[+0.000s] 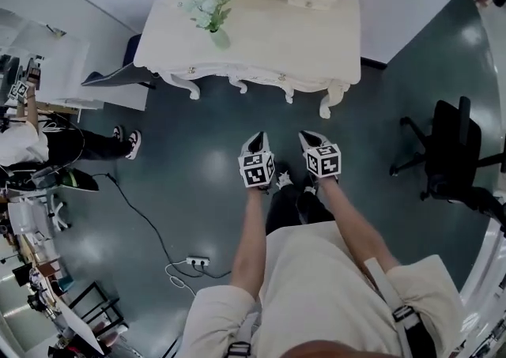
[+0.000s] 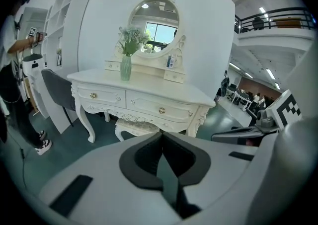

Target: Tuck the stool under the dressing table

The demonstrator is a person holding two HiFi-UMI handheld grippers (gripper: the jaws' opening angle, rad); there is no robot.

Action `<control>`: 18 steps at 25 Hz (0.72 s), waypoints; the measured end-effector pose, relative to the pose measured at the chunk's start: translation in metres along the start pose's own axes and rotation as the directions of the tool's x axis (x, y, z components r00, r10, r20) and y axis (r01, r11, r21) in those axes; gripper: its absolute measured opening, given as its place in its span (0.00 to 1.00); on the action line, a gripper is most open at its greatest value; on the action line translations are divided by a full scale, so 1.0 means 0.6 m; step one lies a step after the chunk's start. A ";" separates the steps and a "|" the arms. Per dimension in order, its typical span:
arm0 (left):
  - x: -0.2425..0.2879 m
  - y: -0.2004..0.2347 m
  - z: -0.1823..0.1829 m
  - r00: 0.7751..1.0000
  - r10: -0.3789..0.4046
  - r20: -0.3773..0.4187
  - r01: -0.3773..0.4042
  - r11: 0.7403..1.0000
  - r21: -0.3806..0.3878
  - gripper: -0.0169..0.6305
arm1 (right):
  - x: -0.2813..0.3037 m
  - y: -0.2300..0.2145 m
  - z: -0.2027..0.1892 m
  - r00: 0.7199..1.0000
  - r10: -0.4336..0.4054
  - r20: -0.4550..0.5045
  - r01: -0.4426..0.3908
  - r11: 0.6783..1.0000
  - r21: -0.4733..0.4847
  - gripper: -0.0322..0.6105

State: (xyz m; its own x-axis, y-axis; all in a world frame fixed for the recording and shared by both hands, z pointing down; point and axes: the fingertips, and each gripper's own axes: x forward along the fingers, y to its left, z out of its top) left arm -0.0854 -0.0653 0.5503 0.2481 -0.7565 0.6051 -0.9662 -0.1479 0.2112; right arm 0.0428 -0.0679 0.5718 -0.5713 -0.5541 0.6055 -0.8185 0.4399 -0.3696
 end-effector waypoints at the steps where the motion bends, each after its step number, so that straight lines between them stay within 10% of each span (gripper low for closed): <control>1: -0.011 -0.003 0.005 1.000 -0.002 0.003 0.002 1.000 -0.004 0.05 | -0.009 0.004 0.003 1.000 -0.001 0.002 0.001 1.000 0.003 0.12; 18: -0.113 -0.087 0.023 0.999 0.029 0.046 -0.028 0.999 -0.032 0.05 | -0.097 0.064 0.004 0.988 0.151 -0.018 -0.152 0.987 -0.059 0.12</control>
State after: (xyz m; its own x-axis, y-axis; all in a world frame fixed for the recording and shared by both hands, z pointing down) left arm -0.0528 -0.0149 0.4877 0.2165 -0.7891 0.5749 -0.9699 -0.1068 0.2187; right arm 0.0447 -0.0204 0.5207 -0.6869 -0.4686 0.5555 -0.7174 0.5596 -0.4150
